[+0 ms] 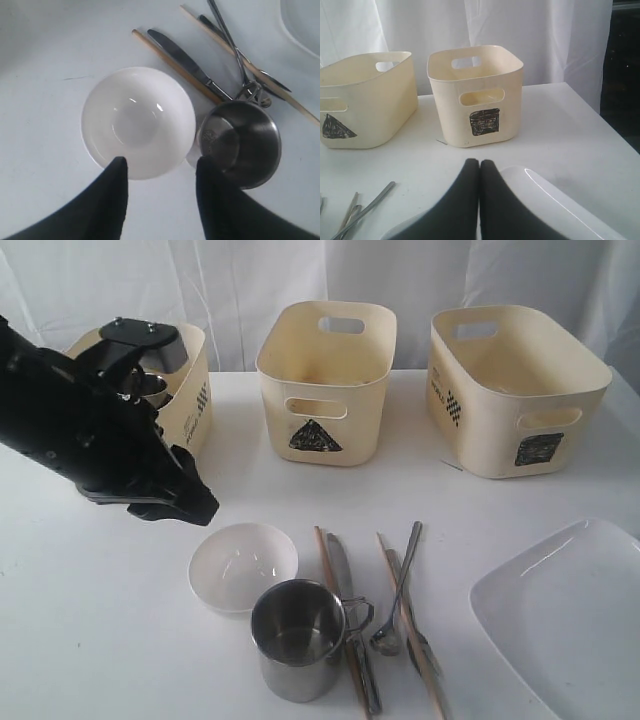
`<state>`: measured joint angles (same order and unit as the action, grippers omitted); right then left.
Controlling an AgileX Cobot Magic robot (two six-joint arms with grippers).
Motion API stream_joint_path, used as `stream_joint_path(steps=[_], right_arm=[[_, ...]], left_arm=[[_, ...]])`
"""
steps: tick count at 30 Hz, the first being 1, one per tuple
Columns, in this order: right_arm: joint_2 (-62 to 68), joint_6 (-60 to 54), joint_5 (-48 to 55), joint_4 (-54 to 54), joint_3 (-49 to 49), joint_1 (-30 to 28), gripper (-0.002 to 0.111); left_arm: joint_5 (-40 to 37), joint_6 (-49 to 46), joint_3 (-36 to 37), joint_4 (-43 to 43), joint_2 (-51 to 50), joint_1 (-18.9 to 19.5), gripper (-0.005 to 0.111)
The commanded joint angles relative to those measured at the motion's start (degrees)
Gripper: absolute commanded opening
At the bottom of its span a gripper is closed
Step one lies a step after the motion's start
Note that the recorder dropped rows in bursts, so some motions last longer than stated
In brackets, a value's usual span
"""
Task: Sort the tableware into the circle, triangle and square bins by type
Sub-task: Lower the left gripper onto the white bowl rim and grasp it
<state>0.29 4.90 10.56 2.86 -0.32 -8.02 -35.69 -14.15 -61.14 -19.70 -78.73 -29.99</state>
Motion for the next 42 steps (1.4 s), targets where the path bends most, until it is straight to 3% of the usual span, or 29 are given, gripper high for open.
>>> stream_joint_path(steps=[1,6,13,42], right_arm=[[-0.3,0.0,-0.3,0.1,0.3,0.0,0.000],[-0.3,0.0,-0.3,0.1,0.3,0.0,0.000],[-0.3,0.0,-0.3,0.1,0.3,0.0,0.000],[-0.3,0.0,-0.3,0.1,0.3,0.0,0.000]], left_arm=[[1.6,1.3,0.6,0.6,-1.7,-0.4,0.048],[4.0,1.8,0.6,1.3,-4.4,-0.4,0.049],[6.3,1.8,0.6,1.3,-9.1,-0.4,0.063],[13.6,1.9,0.6,6.5,-18.7,0.2,0.064]])
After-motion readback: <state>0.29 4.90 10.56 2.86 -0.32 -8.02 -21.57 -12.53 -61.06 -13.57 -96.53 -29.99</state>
